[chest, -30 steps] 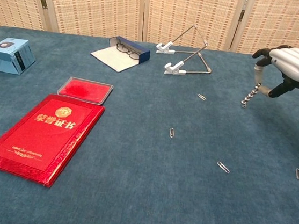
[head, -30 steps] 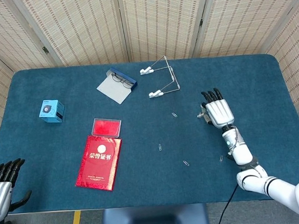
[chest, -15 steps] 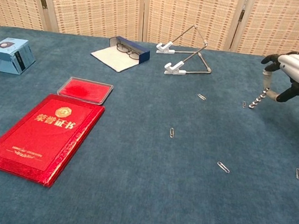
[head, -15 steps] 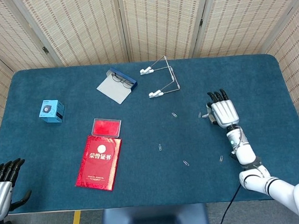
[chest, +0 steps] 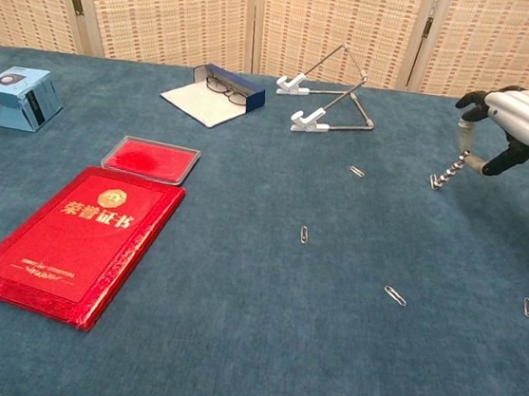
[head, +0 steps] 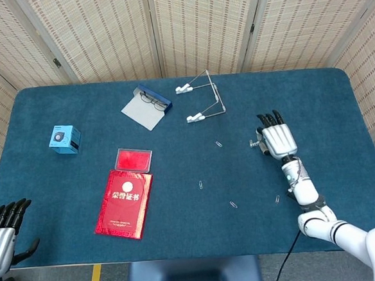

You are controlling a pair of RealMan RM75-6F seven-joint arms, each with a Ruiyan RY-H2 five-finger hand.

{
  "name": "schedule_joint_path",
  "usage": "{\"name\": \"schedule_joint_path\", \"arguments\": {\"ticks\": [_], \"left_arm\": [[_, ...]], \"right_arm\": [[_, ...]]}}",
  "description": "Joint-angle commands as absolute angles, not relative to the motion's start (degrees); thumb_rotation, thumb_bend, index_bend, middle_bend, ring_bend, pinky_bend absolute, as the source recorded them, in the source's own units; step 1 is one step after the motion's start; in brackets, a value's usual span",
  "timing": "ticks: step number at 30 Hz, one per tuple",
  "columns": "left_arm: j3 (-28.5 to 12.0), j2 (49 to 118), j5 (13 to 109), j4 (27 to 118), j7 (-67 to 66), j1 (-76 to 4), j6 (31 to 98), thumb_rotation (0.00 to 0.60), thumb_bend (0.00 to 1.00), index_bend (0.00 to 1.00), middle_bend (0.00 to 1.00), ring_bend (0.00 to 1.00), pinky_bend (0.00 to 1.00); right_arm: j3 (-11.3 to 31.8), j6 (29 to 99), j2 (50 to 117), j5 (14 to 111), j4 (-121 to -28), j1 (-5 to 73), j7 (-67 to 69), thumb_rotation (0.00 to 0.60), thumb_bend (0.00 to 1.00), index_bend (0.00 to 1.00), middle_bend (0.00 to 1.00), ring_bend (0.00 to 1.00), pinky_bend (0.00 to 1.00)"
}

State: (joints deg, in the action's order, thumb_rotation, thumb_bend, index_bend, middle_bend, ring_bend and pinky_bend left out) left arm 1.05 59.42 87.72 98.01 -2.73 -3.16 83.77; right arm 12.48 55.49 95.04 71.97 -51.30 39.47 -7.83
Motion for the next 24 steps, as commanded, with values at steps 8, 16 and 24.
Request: {"name": "schedule_joint_path", "arguments": {"ticks": [8, 16, 24], "left_arm": [[0.91, 59.19, 87.57, 97.87, -1.97, -3.23, 83.71, 0.600, 0.37, 0.00, 0.09, 0.07, 0.01], [0.78, 58.83, 87.21, 97.54, -0.53, -3.24, 83.59, 0.600, 0.37, 0.00, 0.09, 0.08, 0.01], [0.59, 58.17, 86.93, 97.07, 1.62, -3.38, 83.31, 0.600, 0.37, 0.00, 0.09, 0.07, 0.01]], "right_arm": [[13.38, 56.49, 94.17, 72.86, -54.60, 40.46, -7.01, 0.600, 0.50, 0.85, 0.16, 0.12, 0.00], [14.97, 55.75, 95.12, 72.47, -57.41, 43.38, -9.47, 0.600, 0.50, 0.85, 0.16, 0.13, 0.00], [15.65, 53.15, 97.75, 70.77, -54.70, 45.86, -11.01, 0.600, 0.50, 0.85, 0.16, 0.13, 0.00]]}}
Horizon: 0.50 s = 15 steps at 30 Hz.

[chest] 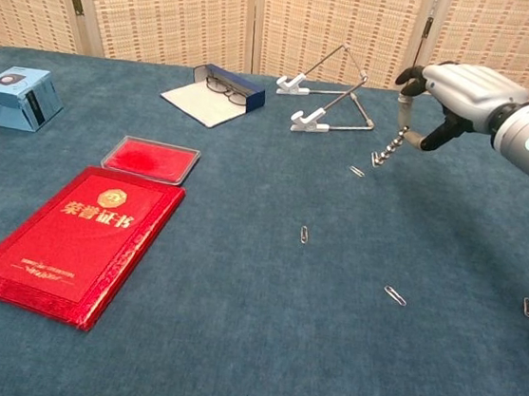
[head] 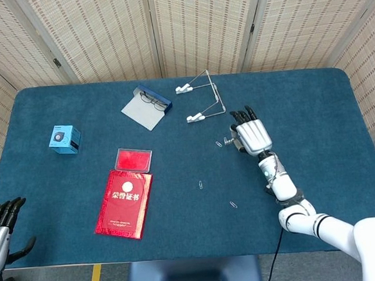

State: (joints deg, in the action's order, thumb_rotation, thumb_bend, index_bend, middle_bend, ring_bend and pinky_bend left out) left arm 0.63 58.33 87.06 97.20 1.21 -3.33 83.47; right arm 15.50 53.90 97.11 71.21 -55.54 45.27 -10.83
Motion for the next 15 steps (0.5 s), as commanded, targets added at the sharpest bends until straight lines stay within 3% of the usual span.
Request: {"name": "schedule_joint_path", "arguments": {"ticks": [1, 15], "left_arm": [[0.55, 58.02, 86.81, 96.99, 2.13, -3.38, 83.26, 0.600, 0.37, 0.00, 0.09, 0.07, 0.01], [0.75, 57.45, 87.80, 96.44, 4.49, -3.14, 83.98, 0.600, 0.37, 0.00, 0.09, 0.07, 0.01]], "right_arm": [[15.73, 52.75, 98.15, 70.58, -54.17, 46.19, -10.88, 0.600, 0.50, 0.85, 0.16, 0.13, 0.00], [15.49, 51.03, 101.73, 70.52, -49.13, 48.53, -9.70, 0.600, 0.50, 0.85, 0.16, 0.12, 0.00]]}}
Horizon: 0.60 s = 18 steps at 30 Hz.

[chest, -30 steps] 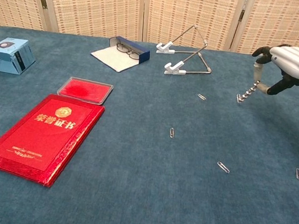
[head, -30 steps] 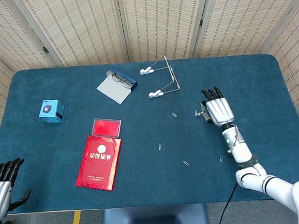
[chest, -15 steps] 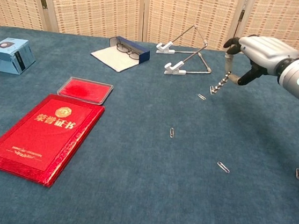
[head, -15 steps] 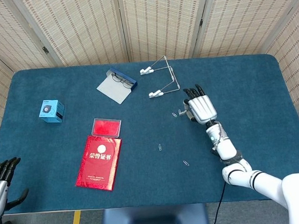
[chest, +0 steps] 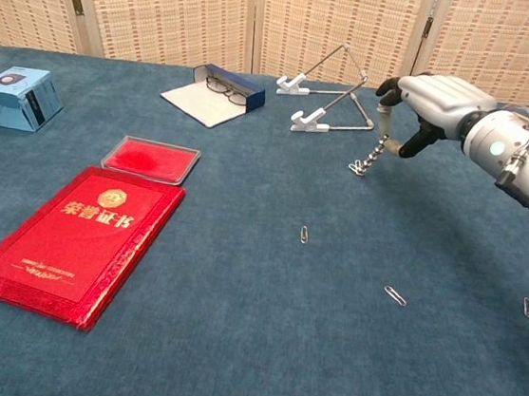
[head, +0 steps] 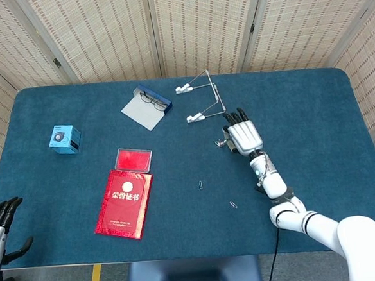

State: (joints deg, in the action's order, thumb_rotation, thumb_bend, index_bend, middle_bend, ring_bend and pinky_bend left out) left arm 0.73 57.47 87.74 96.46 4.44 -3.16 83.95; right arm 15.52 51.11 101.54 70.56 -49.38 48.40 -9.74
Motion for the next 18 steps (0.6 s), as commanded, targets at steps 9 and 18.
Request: {"name": "schedule_joint_path", "arguments": {"ticks": [9, 18], "left_arm": [[0.80, 57.49, 87.84, 96.32, 4.36, -3.10, 84.02, 0.600, 0.37, 0.00, 0.09, 0.07, 0.01], [0.68, 58.00, 87.49, 96.65, 2.40, -3.20, 83.82, 0.600, 0.37, 0.00, 0.09, 0.07, 0.01]], "right_arm": [[15.27, 52.20, 101.34, 70.83, -49.37, 48.13, -9.36, 0.600, 0.50, 0.85, 0.16, 0.12, 0.00], [12.97, 62.28, 92.18, 73.00, -61.33, 40.24, -10.63, 0.600, 0.50, 0.85, 0.16, 0.13, 0.00]]}}
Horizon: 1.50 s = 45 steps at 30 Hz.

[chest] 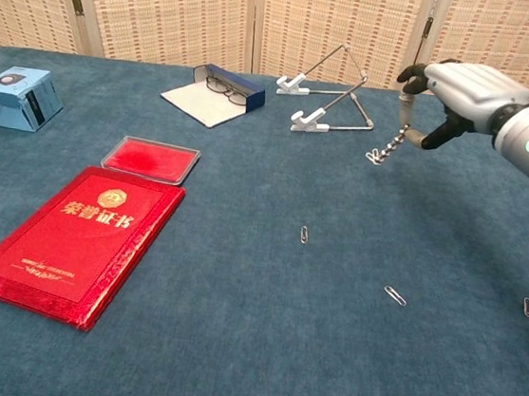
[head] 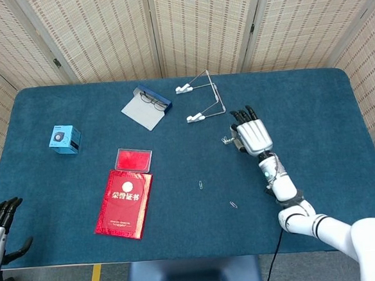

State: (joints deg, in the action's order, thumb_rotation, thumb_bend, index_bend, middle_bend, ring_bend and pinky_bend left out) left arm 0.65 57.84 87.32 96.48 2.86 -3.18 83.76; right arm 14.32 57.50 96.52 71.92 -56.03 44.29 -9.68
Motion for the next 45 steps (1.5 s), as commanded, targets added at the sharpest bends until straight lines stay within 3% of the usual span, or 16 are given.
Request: {"name": "schedule_joint_path", "arguments": {"ticks": [1, 8, 16, 32, 34, 39, 42, 45], "left_arm": [[0.71, 58.09, 87.58, 96.73, 2.01, -3.21, 83.84, 0.600, 0.37, 0.00, 0.09, 0.07, 0.01], [0.33, 58.81, 86.33, 97.21, -1.12, -3.81, 82.62, 0.600, 0.37, 0.00, 0.09, 0.07, 0.01], [0.31, 59.64, 85.64, 97.54, -3.75, -4.54, 81.19, 0.600, 0.37, 0.00, 0.09, 0.08, 0.01], [0.37, 59.45, 85.55, 97.45, -2.94, -4.61, 81.20, 0.600, 0.37, 0.00, 0.09, 0.08, 0.01], [0.40, 59.43, 85.66, 97.42, -2.86, -4.61, 81.23, 0.600, 0.37, 0.00, 0.09, 0.08, 0.01], [0.41, 59.41, 85.58, 97.40, -2.77, -4.62, 81.23, 0.600, 0.37, 0.00, 0.09, 0.08, 0.01], [0.44, 59.43, 85.58, 97.39, -2.83, -4.65, 81.16, 0.600, 0.37, 0.00, 0.09, 0.08, 0.01], [0.44, 59.48, 85.51, 97.39, -3.00, -4.66, 81.15, 0.600, 0.37, 0.00, 0.09, 0.08, 0.01]], "right_arm": [[12.45, 63.87, 90.77, 73.30, -63.12, 38.81, -10.92, 0.600, 0.50, 0.85, 0.16, 0.13, 0.00], [7.49, 75.18, 80.92, 75.71, -74.15, 27.14, -9.99, 0.600, 0.50, 0.85, 0.16, 0.13, 0.00], [3.40, 83.87, 78.79, 78.61, -75.32, 17.96, -5.89, 0.600, 0.50, 0.85, 0.16, 0.13, 0.00], [3.93, 79.15, 82.03, 78.80, -70.87, 16.87, -3.97, 0.600, 0.50, 0.85, 0.16, 0.13, 0.00], [4.05, 79.05, 81.97, 79.22, -70.76, 16.91, -3.75, 0.600, 0.50, 0.80, 0.15, 0.12, 0.00], [4.42, 78.44, 81.23, 79.42, -70.67, 16.77, -4.01, 0.600, 0.48, 0.30, 0.04, 0.03, 0.00], [4.73, 78.19, 80.80, 79.07, -71.40, 16.52, -4.73, 0.600, 0.42, 0.15, 0.00, 0.00, 0.00], [4.83, 78.01, 80.20, 78.95, -72.22, 16.23, -5.48, 0.600, 0.38, 0.09, 0.00, 0.00, 0.00]]}}
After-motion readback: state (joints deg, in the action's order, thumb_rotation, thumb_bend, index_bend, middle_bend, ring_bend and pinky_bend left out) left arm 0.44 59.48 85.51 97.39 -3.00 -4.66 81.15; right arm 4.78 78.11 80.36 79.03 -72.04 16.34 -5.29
